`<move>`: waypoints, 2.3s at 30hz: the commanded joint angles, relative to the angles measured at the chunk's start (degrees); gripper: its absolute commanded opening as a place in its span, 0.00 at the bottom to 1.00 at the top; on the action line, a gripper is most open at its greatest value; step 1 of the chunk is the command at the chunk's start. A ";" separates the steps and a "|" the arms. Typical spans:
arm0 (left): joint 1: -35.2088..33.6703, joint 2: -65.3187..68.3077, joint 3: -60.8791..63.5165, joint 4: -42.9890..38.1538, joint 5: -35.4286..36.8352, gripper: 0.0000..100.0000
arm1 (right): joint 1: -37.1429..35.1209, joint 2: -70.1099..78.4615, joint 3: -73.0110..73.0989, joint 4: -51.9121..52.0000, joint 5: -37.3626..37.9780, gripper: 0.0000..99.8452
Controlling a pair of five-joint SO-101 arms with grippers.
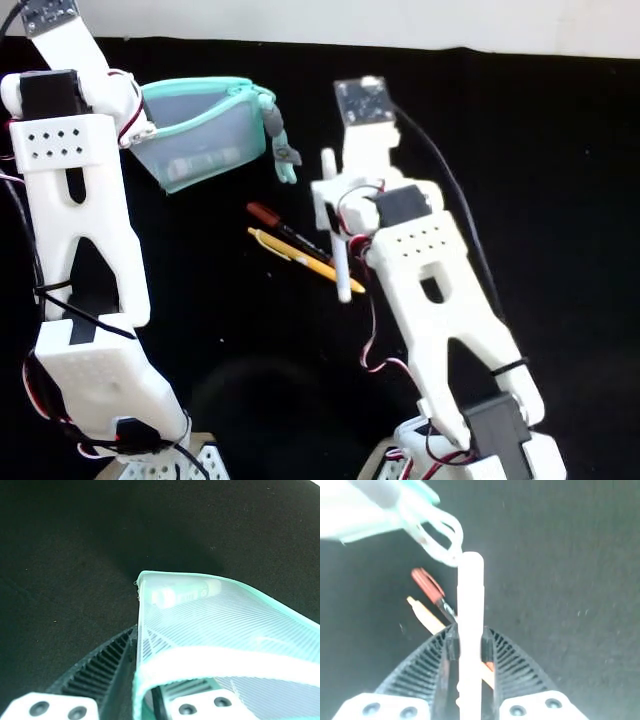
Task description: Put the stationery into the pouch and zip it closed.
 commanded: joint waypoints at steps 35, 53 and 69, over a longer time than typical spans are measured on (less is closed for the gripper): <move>-0.57 2.51 0.57 -0.62 -0.18 0.01 | -10.86 36.44 -93.41 1.01 -0.18 0.01; -0.92 2.51 0.57 -0.97 -0.18 0.01 | -14.11 60.18 -116.62 6.81 -0.09 0.01; -0.92 2.59 0.66 -1.85 -0.18 0.01 | -15.16 56.57 -116.53 23.08 1.41 0.01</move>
